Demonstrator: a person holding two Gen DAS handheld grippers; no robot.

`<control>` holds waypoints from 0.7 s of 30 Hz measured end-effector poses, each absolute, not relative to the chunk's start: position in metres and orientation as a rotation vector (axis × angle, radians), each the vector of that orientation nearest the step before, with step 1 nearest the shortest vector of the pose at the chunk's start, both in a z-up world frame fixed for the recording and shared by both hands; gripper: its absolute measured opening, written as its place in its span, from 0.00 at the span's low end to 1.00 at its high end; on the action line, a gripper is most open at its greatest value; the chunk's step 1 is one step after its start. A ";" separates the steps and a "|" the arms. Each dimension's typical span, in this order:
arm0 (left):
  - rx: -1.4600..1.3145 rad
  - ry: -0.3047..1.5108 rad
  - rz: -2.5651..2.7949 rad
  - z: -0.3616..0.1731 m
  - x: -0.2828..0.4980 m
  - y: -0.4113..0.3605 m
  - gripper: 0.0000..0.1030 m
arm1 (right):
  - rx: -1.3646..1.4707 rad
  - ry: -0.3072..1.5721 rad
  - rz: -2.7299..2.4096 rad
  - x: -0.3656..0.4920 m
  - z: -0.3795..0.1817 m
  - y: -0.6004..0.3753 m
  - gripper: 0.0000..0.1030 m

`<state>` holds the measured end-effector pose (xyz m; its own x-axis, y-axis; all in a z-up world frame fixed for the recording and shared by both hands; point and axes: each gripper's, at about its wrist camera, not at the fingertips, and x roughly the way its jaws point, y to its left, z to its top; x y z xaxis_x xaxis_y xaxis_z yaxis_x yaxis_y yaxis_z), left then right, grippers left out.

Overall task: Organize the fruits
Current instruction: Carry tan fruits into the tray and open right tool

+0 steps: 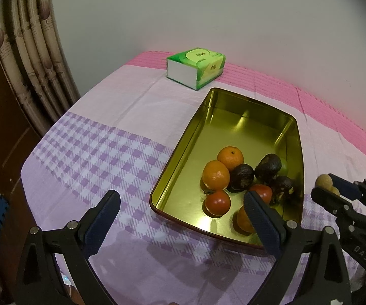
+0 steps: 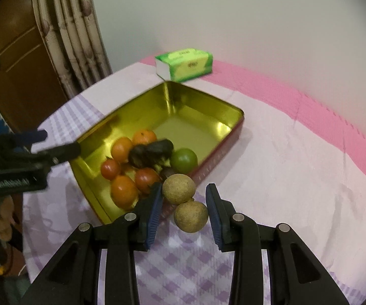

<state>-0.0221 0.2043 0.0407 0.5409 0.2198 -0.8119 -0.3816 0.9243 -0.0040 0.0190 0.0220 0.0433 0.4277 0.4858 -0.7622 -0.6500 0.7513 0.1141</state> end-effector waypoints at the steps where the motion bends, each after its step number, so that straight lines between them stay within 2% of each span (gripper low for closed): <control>1: -0.192 0.933 0.358 0.041 -0.022 0.205 0.94 | -0.205 0.872 0.724 0.019 0.046 0.026 0.35; 4: -0.189 0.931 0.368 0.042 -0.022 0.205 0.97 | -0.200 0.871 0.760 0.019 0.048 0.041 0.35; 21: -0.197 0.946 0.425 0.057 -0.026 0.225 0.98 | -0.229 0.930 0.782 0.038 0.015 0.088 0.35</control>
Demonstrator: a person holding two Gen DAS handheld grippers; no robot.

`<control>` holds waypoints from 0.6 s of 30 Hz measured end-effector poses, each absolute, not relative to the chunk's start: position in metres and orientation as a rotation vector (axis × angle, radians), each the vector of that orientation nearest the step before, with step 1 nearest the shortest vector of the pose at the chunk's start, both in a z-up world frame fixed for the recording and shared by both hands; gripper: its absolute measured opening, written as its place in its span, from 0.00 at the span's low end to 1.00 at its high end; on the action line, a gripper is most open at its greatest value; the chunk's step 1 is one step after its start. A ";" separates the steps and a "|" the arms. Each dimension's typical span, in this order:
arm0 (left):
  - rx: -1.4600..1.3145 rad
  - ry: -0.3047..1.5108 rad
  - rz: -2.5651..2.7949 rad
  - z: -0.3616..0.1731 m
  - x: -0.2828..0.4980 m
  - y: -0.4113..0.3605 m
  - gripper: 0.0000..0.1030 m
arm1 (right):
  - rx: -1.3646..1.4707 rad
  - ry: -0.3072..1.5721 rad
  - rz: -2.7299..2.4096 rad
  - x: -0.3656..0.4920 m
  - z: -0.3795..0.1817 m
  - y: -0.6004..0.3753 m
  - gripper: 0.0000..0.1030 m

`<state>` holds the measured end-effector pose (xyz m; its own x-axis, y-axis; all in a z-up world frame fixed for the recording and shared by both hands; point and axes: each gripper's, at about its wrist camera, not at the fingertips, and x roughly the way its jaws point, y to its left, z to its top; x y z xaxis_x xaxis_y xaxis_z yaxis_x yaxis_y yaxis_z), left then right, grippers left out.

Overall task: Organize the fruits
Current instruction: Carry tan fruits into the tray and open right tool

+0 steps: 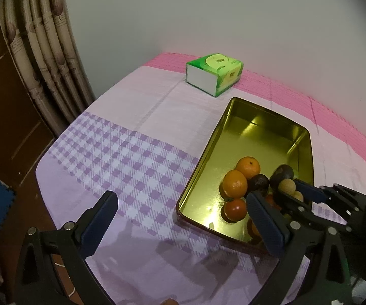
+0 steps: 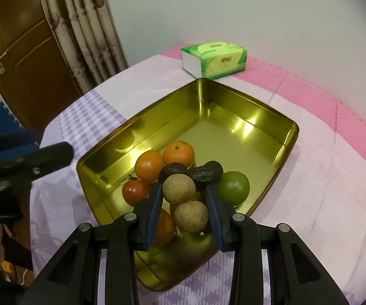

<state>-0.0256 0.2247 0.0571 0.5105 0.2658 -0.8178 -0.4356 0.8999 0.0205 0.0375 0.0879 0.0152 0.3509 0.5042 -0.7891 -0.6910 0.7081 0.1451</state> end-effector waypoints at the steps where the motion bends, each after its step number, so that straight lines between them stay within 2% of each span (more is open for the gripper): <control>1: -0.190 0.949 0.423 0.057 -0.026 0.224 0.99 | -0.233 0.931 0.770 0.039 0.013 0.089 0.35; 18: -0.220 0.968 0.453 0.049 -0.029 0.232 1.00 | -0.254 0.941 0.723 0.042 0.008 0.100 0.35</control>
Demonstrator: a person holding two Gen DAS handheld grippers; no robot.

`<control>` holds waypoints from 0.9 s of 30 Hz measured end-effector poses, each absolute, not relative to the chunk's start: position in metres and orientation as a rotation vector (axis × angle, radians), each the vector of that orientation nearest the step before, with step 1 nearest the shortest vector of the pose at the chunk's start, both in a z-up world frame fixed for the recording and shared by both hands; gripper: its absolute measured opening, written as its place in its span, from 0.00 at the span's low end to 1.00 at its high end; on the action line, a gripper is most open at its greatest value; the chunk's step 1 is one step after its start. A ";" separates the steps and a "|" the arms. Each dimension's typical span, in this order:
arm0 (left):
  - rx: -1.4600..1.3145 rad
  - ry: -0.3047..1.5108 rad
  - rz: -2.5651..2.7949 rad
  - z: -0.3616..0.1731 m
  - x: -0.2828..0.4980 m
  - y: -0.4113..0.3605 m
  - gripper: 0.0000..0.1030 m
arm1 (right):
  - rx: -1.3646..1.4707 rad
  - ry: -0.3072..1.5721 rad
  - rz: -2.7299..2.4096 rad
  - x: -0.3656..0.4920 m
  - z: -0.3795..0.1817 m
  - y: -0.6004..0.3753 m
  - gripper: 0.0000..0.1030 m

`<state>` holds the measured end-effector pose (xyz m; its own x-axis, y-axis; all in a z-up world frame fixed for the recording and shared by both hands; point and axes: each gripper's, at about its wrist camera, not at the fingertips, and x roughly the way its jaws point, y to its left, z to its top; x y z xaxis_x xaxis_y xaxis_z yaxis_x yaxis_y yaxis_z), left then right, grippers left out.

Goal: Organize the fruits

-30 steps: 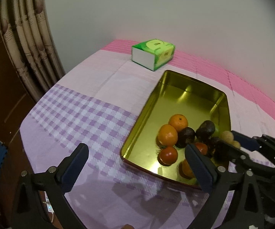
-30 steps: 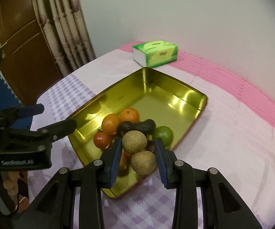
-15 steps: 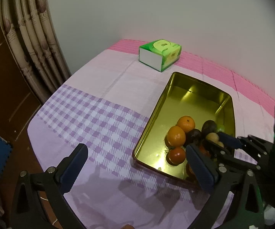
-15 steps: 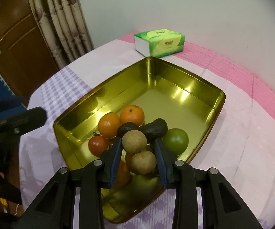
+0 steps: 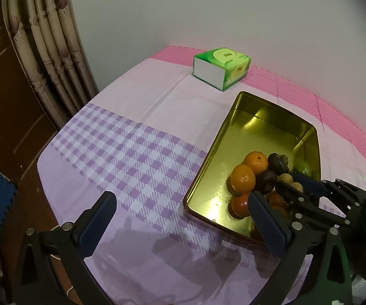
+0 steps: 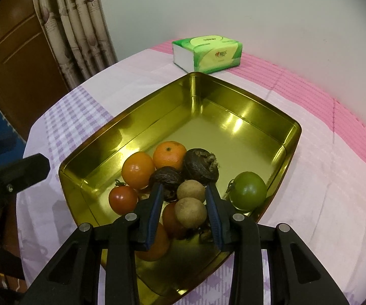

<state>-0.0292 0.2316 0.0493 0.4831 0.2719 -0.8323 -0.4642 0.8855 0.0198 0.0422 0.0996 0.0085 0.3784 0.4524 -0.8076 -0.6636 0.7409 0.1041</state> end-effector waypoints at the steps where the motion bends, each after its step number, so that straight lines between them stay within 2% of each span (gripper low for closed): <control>1: -0.220 0.968 0.453 0.049 -0.029 0.232 1.00 | -0.255 0.938 0.727 0.041 0.010 0.099 0.36; 5: -0.220 0.967 0.461 0.049 -0.029 0.232 1.00 | -0.252 0.906 0.733 0.031 0.023 0.095 0.41; 6: -0.221 0.965 0.465 0.049 -0.029 0.232 1.00 | -0.253 0.890 0.725 0.027 0.028 0.093 0.45; 8: -0.222 0.964 0.466 0.050 -0.030 0.232 1.00 | -0.248 0.856 0.709 0.019 0.038 0.088 0.66; 10: -0.225 0.960 0.466 0.051 -0.030 0.232 1.00 | -0.241 0.824 0.702 0.009 0.048 0.082 0.68; 14: -0.214 0.958 0.458 0.054 -0.033 0.230 1.00 | -0.243 0.812 0.667 -0.004 0.057 0.072 0.81; 27: -0.182 0.954 0.456 0.056 -0.041 0.211 1.00 | -0.207 0.862 0.508 -0.025 0.053 0.032 0.85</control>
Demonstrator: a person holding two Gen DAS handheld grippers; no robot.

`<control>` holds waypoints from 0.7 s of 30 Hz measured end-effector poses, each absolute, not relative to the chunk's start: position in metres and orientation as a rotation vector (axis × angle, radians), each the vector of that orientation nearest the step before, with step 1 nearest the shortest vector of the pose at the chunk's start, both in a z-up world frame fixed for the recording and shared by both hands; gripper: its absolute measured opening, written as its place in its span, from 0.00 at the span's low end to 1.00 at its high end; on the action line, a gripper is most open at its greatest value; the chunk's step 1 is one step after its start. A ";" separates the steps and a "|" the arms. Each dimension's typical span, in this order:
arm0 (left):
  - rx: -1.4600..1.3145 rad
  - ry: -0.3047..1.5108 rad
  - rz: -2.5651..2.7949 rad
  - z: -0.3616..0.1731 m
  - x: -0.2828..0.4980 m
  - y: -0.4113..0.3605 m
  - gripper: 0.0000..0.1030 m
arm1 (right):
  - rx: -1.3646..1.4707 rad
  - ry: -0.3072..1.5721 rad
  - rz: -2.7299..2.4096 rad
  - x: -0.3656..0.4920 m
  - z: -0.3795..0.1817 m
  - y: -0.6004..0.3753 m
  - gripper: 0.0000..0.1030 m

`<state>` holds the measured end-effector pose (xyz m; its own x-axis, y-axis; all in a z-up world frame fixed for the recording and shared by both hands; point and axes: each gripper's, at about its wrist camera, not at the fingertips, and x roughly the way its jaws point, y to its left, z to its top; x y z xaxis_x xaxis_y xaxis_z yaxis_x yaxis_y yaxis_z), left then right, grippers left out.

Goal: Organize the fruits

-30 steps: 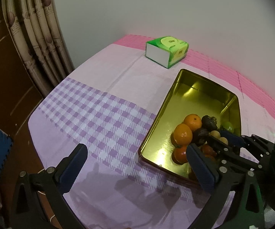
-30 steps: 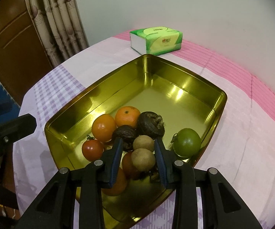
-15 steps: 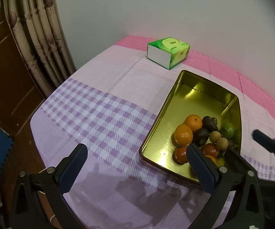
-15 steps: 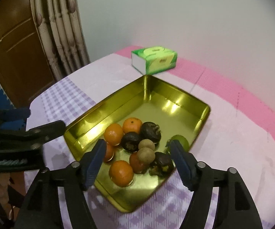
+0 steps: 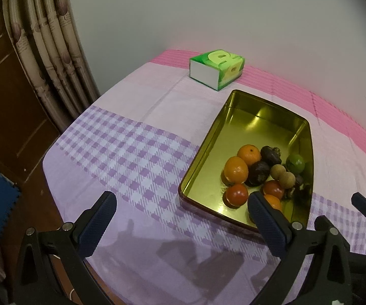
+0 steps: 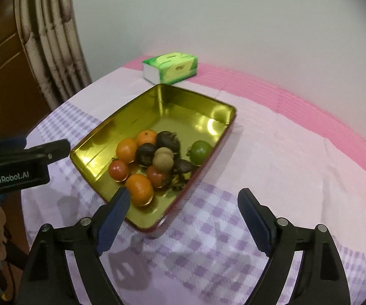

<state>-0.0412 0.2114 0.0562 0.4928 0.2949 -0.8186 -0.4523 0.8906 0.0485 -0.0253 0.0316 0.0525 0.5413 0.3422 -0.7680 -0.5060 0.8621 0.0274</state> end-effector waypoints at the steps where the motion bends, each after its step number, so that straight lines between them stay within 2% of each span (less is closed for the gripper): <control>1: -0.180 0.952 0.456 0.057 -0.042 0.210 1.00 | -0.204 0.874 0.507 -0.025 0.052 0.030 0.85; 21: -0.172 0.962 0.417 0.055 -0.044 0.198 1.00 | -0.211 0.940 0.548 -0.034 0.039 0.036 0.86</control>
<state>-0.0441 0.1982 0.0549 0.5002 0.2679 -0.8234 -0.4181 0.9075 0.0412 -0.0343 0.0365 0.0395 0.4663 0.3529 -0.8112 -0.5321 0.8445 0.0615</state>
